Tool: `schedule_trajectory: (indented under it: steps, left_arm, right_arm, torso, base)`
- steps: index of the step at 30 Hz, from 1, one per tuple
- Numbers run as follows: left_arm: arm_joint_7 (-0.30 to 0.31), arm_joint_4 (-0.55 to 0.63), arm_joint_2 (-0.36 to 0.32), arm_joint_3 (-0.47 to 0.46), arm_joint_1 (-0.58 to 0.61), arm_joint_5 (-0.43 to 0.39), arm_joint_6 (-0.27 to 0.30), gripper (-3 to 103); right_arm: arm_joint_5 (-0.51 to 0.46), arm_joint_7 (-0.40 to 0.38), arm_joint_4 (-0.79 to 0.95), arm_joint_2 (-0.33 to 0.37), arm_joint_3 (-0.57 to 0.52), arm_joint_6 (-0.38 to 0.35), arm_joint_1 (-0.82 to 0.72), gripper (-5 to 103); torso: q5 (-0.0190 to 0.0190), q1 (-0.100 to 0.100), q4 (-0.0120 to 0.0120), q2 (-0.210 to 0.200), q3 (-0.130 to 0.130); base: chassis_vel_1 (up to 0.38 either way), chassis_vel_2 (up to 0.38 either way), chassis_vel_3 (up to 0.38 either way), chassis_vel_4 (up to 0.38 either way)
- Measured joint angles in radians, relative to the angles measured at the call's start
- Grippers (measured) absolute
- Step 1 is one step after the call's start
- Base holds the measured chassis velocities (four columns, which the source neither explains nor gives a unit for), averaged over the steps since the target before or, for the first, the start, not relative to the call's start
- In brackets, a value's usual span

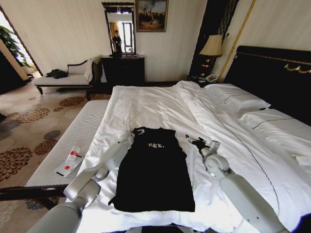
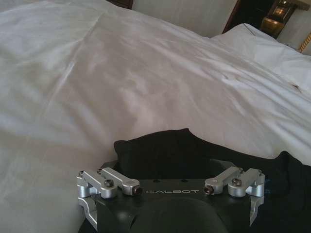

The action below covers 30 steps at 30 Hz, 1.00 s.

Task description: Fold the clothes on the bed.

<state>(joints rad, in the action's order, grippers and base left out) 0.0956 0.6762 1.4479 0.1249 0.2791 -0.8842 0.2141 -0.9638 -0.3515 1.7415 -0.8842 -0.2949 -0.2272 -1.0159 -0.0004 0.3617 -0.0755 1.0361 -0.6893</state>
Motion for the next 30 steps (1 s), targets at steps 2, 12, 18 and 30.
schedule_trajectory:
  steps: [2, 12, 18, 30]
  left_arm:
    - [0.005, -0.021, 0.014, -0.013, -0.005, 0.011, -0.001, 100]
    - [0.019, -0.054, 0.012, -0.016, -0.030, 0.073, -0.027, 102]
    - [0.020, -0.091, 0.022, -0.007, -0.041, 0.102, -0.029, 88]
    - [0.026, -0.090, 0.028, -0.002, -0.043, 0.105, -0.046, 44]
  right_arm:
    - [-0.001, 0.000, 0.000, 0.002, -0.005, 0.000, -0.002, 100]
    - [0.003, 0.003, -0.004, -0.009, -0.013, 0.000, -0.014, 100]
    - [-0.001, -0.001, -0.005, -0.011, -0.006, -0.001, -0.004, 100]
    - [-0.021, -0.009, -0.006, -0.014, -0.006, -0.004, 0.002, 100]
  torso:
    - [0.0001, 0.000, 0.0000, 0.000, 0.000]
    - [0.0000, 0.000, 0.0003, 0.000, 0.000]
    - [-0.0002, 0.000, -0.0001, 0.000, 0.000]
    - [-0.0002, 0.000, -0.0001, 0.000, 0.000]
  base:
    - [0.000, 0.000, 0.000, 0.000]
    - [0.000, 0.000, 0.000, 0.000]
    - [0.000, 0.000, 0.000, 0.000]
    - [0.000, 0.000, 0.000, 0.000]
